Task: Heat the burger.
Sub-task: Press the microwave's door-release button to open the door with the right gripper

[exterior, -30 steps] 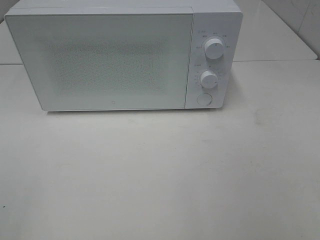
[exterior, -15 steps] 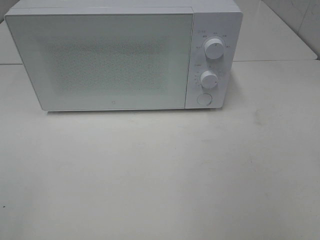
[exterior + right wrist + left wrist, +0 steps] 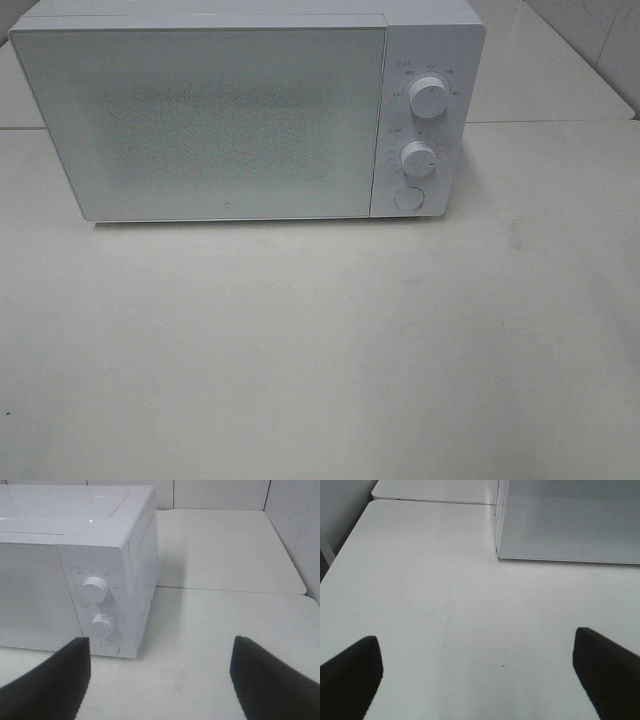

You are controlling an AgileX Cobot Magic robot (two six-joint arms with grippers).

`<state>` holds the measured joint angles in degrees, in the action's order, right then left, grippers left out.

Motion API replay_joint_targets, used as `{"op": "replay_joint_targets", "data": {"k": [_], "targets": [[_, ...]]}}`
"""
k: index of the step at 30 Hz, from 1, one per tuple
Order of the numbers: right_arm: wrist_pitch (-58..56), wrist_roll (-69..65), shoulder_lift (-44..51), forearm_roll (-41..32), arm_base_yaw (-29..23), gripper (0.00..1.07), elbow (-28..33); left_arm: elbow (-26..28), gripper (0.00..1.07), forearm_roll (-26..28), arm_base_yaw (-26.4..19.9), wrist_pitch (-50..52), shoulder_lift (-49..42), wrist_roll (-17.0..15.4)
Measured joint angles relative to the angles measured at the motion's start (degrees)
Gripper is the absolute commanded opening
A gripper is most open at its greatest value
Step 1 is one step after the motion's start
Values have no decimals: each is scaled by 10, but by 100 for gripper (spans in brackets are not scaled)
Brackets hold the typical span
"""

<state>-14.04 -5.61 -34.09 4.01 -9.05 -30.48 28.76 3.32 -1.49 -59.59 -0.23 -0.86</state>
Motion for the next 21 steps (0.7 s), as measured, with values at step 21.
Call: {"op": "replay_joint_targets", "data": {"k": [21], "targets": [[301,0,-213,0,0,75,0,0,98,0,0,0,0,0]]}}
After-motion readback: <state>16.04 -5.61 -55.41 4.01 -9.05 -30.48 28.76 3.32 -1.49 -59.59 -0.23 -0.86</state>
